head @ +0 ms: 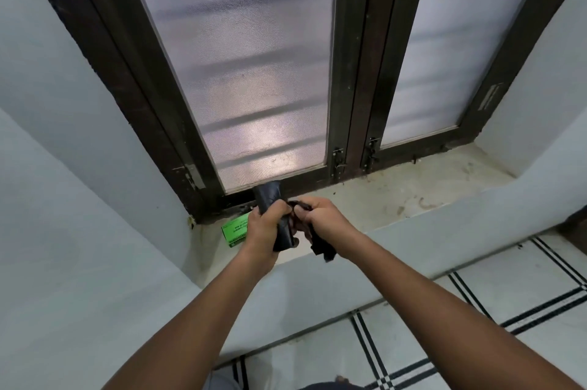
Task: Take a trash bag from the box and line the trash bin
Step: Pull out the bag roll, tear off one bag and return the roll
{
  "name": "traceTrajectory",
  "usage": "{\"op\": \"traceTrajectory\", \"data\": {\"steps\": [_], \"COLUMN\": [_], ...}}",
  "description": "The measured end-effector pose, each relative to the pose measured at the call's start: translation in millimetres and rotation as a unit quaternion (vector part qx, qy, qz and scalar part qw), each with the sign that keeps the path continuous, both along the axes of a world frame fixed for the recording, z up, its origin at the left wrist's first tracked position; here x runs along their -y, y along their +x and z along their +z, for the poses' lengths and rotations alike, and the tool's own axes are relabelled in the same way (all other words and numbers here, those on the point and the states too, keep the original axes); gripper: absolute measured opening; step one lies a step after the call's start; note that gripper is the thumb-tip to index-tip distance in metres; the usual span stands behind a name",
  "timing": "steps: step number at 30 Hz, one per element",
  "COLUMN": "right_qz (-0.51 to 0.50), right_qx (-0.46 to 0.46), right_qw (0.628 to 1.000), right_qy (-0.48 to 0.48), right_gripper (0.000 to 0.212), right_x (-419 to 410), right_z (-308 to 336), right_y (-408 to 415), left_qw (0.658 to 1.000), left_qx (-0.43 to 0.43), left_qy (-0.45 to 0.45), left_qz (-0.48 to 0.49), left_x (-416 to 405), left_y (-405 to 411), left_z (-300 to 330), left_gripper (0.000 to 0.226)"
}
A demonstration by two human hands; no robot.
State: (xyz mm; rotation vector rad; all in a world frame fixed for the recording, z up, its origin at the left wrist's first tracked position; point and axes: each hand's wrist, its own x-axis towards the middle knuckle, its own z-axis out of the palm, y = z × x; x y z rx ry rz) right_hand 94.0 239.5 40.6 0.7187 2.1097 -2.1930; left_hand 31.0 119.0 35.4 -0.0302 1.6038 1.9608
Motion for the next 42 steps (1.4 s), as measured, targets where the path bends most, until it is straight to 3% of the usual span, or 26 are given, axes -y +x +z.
{"op": "traceTrajectory", "data": {"steps": [3, 5, 6, 12, 15, 17, 19, 22, 24, 28, 31, 33, 37, 40, 42], "right_qz": [0.049, 0.071, 0.074, 0.035, -0.005, -0.036, -0.062, -0.057, -0.062, -0.080, -0.113, -0.094, -0.019, 0.030, 0.035], "right_qx": [0.003, 0.031, 0.047, 0.063, 0.051, 0.032, 0.048, 0.070, 0.080, 0.058, 0.014, -0.026, -0.088, -0.090, -0.054], "right_qw": [0.987, 0.954, 0.950, 0.990, 0.997, 0.985, 0.985, 0.995, 0.988, 0.887, 0.834, 0.777, 0.737, 0.680, 0.702], "right_qy": [0.152, 0.289, 0.298, 0.125, -0.065, -0.164, -0.155, -0.034, 0.114, 0.450, 0.541, 0.621, 0.670, 0.727, 0.709], "right_gripper": [0.022, 0.023, 0.023, 0.023, 0.007, 0.019, 0.033, 0.047, 0.038, 0.024, 0.007, 0.011, 0.025, 0.034, 0.038], "right_x": [-3.0, -9.0, -13.6, -22.5, -22.4, -26.4, -33.2, -42.5, -51.7, -74.6, -87.5, -92.6, -103.2, -111.9, -113.8], "right_z": [3.7, 3.2, 1.0, -4.4, -8.1, -15.4, -24.2, -36.1, -44.5, -61.7, -68.1, -70.6, -90.6, -95.9, -89.2], "right_y": [-1.2, -0.4, 0.7, -0.5, 0.1, -1.2, -6.1, -13.3, -21.3, -42.0, -52.8, -54.1, -52.9, -51.3, -51.6], "left_qw": [0.997, 0.988, 0.982, 0.990, 0.992, 0.993, 0.995, 0.994, 0.994, 0.993, 0.991, 0.990, 0.989, 0.988, 0.988], "left_qx": [-0.041, -0.090, -0.109, -0.037, 0.004, 0.041, 0.067, 0.068, 0.052, 0.041, 0.027, 0.030, 0.023, 0.024, 0.027], "left_qy": [-0.041, -0.087, -0.101, -0.070, -0.076, -0.069, -0.062, -0.078, -0.091, -0.105, -0.129, -0.133, -0.142, -0.145, -0.144], "left_qz": [-0.050, -0.090, -0.115, -0.116, -0.101, -0.081, -0.051, -0.019, -0.001, 0.019, 0.030, 0.036, 0.042, 0.043, 0.046], "left_x": [0.3, 1.7, 2.2, -2.2, 0.6, 3.8, 6.6, 11.1, 14.5, 22.7, 26.3, 26.1, 20.4, 13.3, 9.3], "left_y": [0.7, -1.2, -1.3, -4.6, -5.7, -7.6, -10.3, -14.6, -17.4, -24.0, -26.8, -26.1, -23.3, -18.9, -15.7], "left_z": [4.9, 4.6, 4.8, -3.0, -11.2, -15.6, -18.6, -22.6, -23.8, -24.7, -25.7, -26.5, -29.1, -29.7, -30.3], "left_gripper": [0.013, 0.014, 0.015, 0.023, 0.031, 0.037, 0.036, 0.040, 0.031, 0.043, 0.060, 0.067, 0.062, 0.057, 0.055]}}
